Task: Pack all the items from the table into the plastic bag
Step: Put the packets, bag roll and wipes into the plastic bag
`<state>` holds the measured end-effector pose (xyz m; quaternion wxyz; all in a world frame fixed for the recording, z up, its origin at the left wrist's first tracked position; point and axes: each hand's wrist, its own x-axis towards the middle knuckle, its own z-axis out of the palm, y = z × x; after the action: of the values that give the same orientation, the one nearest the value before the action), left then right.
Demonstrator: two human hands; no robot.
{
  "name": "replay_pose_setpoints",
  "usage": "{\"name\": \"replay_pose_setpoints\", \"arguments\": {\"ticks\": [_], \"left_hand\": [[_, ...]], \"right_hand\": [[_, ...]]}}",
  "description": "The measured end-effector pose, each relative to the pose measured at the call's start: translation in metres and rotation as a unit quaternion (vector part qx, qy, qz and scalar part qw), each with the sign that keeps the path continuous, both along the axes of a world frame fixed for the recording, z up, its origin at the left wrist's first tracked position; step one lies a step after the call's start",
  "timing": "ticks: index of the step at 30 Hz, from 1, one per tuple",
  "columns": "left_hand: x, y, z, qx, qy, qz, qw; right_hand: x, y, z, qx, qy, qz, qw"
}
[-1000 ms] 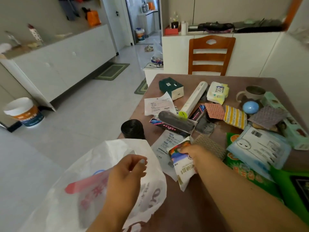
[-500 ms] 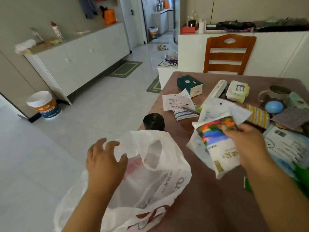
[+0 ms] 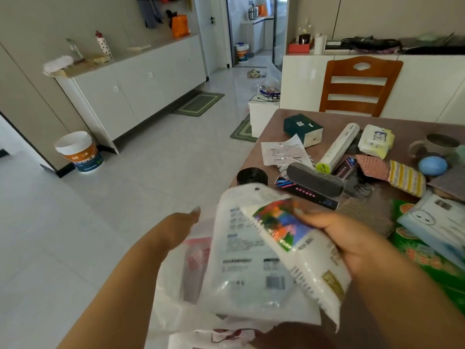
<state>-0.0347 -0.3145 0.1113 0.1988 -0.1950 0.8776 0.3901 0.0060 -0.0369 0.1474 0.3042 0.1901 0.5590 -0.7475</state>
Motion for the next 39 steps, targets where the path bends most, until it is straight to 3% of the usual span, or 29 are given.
{"name": "replay_pose_setpoints", "arguments": {"ticks": [3, 6, 11, 17, 19, 23, 25, 28, 32, 37, 39], "left_hand": [[-0.003, -0.001, 0.002, 0.064, 0.01, 0.013, 0.998], [-0.003, 0.008, 0.0, 0.074, 0.008, -0.01, 0.997], [-0.006, 0.037, -0.01, 0.079, 0.009, -0.066, 0.995], [-0.022, 0.077, -0.021, 0.122, 0.083, -0.138, 0.979], [-0.031, 0.09, -0.023, 0.13, 0.095, -0.143, 0.977], [-0.057, 0.098, -0.049, 0.119, 0.109, -0.116, 0.98], [-0.054, 0.107, -0.045, 0.102, 0.097, -0.146, 0.979], [-0.048, 0.117, -0.032, 0.095, 0.07, -0.166, 0.979], [-0.049, 0.113, -0.036, 0.084, 0.074, -0.201, 0.973], [-0.054, 0.096, -0.048, 0.045, 0.102, -0.229, 0.967], [-0.056, 0.099, -0.051, 0.042, 0.094, -0.229, 0.968]], "right_hand": [[0.003, -0.026, -0.033, 0.013, -0.101, 0.005, 0.995], [0.002, -0.051, -0.07, 0.001, -0.144, -0.069, 0.987], [-0.003, -0.062, -0.111, -0.065, -0.148, -0.216, 0.963], [0.007, -0.015, -0.129, 0.055, -0.132, -0.398, 0.906], [0.007, -0.013, -0.127, 0.042, -0.109, -0.436, 0.892], [0.002, -0.021, -0.13, 0.079, -0.106, -0.401, 0.907], [0.0, -0.017, -0.134, 0.164, -0.092, -0.341, 0.921], [0.001, -0.009, -0.135, 0.316, 0.025, -0.21, 0.925], [0.002, 0.005, -0.124, 0.468, 0.097, -0.168, 0.862], [-0.008, 0.054, -0.075, 0.486, 0.191, -0.25, 0.816], [-0.033, 0.088, -0.069, 0.527, 0.176, -0.256, 0.791]]}}
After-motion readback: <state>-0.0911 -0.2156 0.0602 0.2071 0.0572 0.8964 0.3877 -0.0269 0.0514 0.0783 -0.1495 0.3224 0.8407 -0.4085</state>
